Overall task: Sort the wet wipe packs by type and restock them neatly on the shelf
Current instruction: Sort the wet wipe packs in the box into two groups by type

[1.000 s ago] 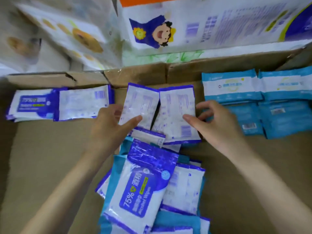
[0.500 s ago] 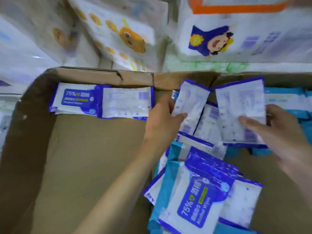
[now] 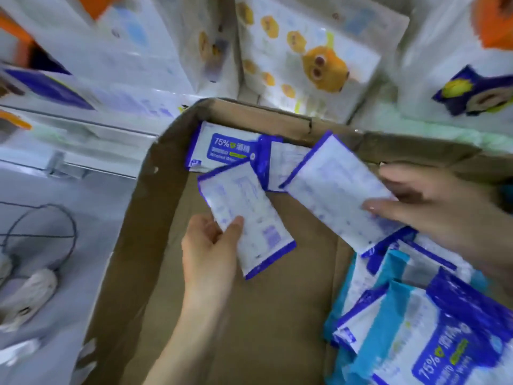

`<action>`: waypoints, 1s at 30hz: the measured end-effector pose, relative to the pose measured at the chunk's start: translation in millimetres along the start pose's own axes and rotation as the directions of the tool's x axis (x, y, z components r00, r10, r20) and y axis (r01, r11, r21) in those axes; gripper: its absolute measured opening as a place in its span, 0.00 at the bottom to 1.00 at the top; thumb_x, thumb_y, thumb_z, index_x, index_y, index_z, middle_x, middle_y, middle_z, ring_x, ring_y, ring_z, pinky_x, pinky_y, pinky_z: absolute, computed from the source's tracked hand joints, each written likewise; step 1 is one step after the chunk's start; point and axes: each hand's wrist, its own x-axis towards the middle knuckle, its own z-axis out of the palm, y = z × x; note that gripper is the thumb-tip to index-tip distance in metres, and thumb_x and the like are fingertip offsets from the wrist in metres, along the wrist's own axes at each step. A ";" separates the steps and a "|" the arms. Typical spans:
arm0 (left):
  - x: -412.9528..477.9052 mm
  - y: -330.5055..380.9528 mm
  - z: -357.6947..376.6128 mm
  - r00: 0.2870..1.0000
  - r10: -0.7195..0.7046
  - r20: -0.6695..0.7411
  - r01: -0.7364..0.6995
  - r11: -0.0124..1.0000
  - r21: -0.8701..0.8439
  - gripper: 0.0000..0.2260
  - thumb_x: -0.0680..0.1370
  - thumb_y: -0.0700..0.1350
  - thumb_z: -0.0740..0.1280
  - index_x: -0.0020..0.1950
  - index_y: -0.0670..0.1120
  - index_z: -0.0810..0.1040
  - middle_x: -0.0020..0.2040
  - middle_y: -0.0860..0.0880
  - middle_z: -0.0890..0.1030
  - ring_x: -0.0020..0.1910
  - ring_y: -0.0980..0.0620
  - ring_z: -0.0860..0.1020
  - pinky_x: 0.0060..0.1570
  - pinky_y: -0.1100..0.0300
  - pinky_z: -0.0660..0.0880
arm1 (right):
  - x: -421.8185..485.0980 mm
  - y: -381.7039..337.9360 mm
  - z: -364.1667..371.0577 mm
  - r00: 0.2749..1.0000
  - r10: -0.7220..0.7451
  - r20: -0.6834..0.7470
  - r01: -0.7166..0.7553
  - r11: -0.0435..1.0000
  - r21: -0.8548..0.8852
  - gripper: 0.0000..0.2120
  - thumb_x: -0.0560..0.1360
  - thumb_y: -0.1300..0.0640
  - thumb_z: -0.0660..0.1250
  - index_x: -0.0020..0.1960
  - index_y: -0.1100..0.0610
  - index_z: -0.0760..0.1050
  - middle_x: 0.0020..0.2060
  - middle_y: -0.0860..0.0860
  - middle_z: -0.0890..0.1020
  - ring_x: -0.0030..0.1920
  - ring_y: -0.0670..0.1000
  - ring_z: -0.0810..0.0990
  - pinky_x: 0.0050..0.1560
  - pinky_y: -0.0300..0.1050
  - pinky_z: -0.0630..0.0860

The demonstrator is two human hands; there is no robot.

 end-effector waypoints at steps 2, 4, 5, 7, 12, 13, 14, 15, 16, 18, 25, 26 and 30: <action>2.3 -16.9 -18.0 0.992 -0.117 -0.052 0.112 0.990 -0.081 0.06 0.76 0.37 0.69 0.52 0.42 0.76 0.47 0.44 0.83 0.47 0.45 0.83 0.45 0.53 0.79 | 14.5 -5.3 30.6 0.980 0.050 0.194 -0.036 0.997 -0.072 0.10 0.70 0.65 0.71 0.41 0.51 0.77 0.35 0.44 0.84 0.36 0.37 0.80 0.39 0.29 0.74; 8.3 -26.5 -26.7 0.987 -0.132 -0.087 0.123 0.987 -0.108 0.06 0.76 0.37 0.69 0.52 0.42 0.76 0.49 0.43 0.82 0.48 0.45 0.82 0.46 0.53 0.80 | 27.1 3.7 49.8 0.961 0.116 0.253 -0.071 0.981 -0.183 0.11 0.71 0.67 0.71 0.44 0.52 0.77 0.43 0.49 0.85 0.43 0.42 0.82 0.47 0.37 0.78; 12.9 -28.8 -28.1 0.988 -0.111 -0.105 0.101 0.991 -0.092 0.06 0.76 0.37 0.69 0.51 0.43 0.75 0.49 0.42 0.81 0.49 0.45 0.82 0.47 0.52 0.80 | 31.5 8.1 55.2 0.967 0.125 0.221 -0.066 0.964 -0.256 0.10 0.72 0.66 0.71 0.44 0.51 0.76 0.43 0.48 0.84 0.45 0.46 0.82 0.50 0.43 0.78; 23.2 -32.6 -26.9 0.989 -0.064 -0.133 0.057 0.997 -0.055 0.06 0.75 0.39 0.70 0.49 0.45 0.74 0.49 0.43 0.80 0.49 0.46 0.82 0.47 0.51 0.80 | 36.9 17.8 59.9 0.990 0.098 0.105 -0.042 0.897 -0.440 0.10 0.72 0.62 0.72 0.44 0.50 0.74 0.39 0.44 0.80 0.45 0.50 0.80 0.49 0.47 0.76; 37.7 -30.4 -14.1 0.977 -0.104 -0.185 0.066 0.978 -0.200 0.07 0.76 0.38 0.68 0.45 0.43 0.70 0.46 0.44 0.76 0.51 0.45 0.81 0.44 0.56 0.81 | 35.0 24.3 63.9 0.990 -0.027 -0.141 -0.070 0.767 -0.637 0.09 0.70 0.54 0.75 0.46 0.51 0.76 0.36 0.46 0.77 0.42 0.52 0.78 0.45 0.52 0.77; 39.8 -31.1 -12.5 0.973 -0.101 -0.206 0.062 0.980 -0.187 0.07 0.76 0.38 0.69 0.44 0.44 0.70 0.45 0.45 0.76 0.50 0.46 0.81 0.43 0.57 0.81 | 34.9 24.3 65.6 0.987 -0.067 -0.146 -0.048 0.744 -0.667 0.09 0.70 0.54 0.75 0.47 0.52 0.76 0.38 0.48 0.78 0.42 0.53 0.78 0.44 0.51 0.77; 42.2 -32.7 -11.2 0.969 -0.081 -0.234 0.051 0.990 -0.132 0.08 0.76 0.40 0.70 0.43 0.45 0.70 0.43 0.47 0.76 0.49 0.46 0.81 0.44 0.55 0.81 | 35.0 25.0 67.2 0.984 -0.111 -0.140 -0.018 0.717 -0.697 0.10 0.70 0.55 0.74 0.48 0.53 0.77 0.40 0.51 0.78 0.44 0.55 0.78 0.45 0.52 0.76; 44.0 -34.1 -10.0 0.964 -0.049 -0.262 0.038 0.998 -0.046 0.09 0.75 0.43 0.72 0.42 0.46 0.71 0.42 0.48 0.78 0.47 0.47 0.82 0.45 0.52 0.81 | 36.2 25.9 68.9 0.978 -0.173 -0.119 0.030 0.677 -0.735 0.10 0.70 0.55 0.74 0.49 0.55 0.78 0.42 0.53 0.79 0.46 0.57 0.77 0.46 0.52 0.76; 45.9 -35.5 -9.0 0.958 -0.014 -0.285 0.033 0.998 0.060 0.11 0.73 0.47 0.73 0.41 0.47 0.71 0.41 0.49 0.80 0.45 0.47 0.82 0.48 0.49 0.80 | 37.1 25.4 70.7 0.971 -0.221 -0.090 0.070 0.624 -0.778 0.10 0.71 0.55 0.74 0.50 0.56 0.78 0.43 0.55 0.79 0.48 0.59 0.77 0.47 0.52 0.74; 47.3 -35.1 -7.3 0.947 0.022 -0.322 0.056 0.971 0.231 0.12 0.71 0.54 0.73 0.39 0.49 0.72 0.38 0.50 0.82 0.42 0.48 0.81 0.51 0.47 0.78 | 40.1 24.7 72.4 0.960 -0.275 -0.046 0.111 0.529 -0.841 0.12 0.71 0.55 0.73 0.53 0.57 0.79 0.45 0.58 0.80 0.49 0.62 0.76 0.47 0.51 0.70; 50.3 -31.6 -17.7 0.983 0.009 -0.184 0.041 0.963 0.265 0.12 0.72 0.53 0.72 0.42 0.45 0.77 0.31 0.52 0.83 0.28 0.55 0.82 0.41 0.53 0.80 | 38.3 28.8 79.6 0.956 -0.223 -0.190 -0.026 0.582 -0.813 0.13 0.73 0.54 0.71 0.53 0.57 0.72 0.51 0.56 0.76 0.54 0.57 0.74 0.43 0.47 0.68; 50.6 -30.6 -18.6 0.987 0.005 -0.158 0.041 0.958 0.285 0.13 0.73 0.53 0.72 0.42 0.44 0.78 0.30 0.51 0.83 0.28 0.54 0.81 0.37 0.56 0.79 | 36.5 27.6 80.7 0.954 -0.225 -0.200 -0.023 0.606 -0.795 0.13 0.73 0.55 0.71 0.53 0.57 0.71 0.51 0.56 0.75 0.54 0.57 0.74 0.43 0.47 0.67; 48.1 -23.4 -19.0 0.994 -0.110 -0.024 0.113 0.959 0.259 0.17 0.77 0.55 0.66 0.38 0.43 0.78 0.28 0.50 0.82 0.27 0.54 0.81 0.25 0.65 0.75 | 20.0 15.2 68.1 0.955 -0.208 -0.213 0.026 0.771 -0.637 0.15 0.72 0.51 0.73 0.47 0.54 0.68 0.44 0.51 0.72 0.44 0.54 0.73 0.42 0.48 0.69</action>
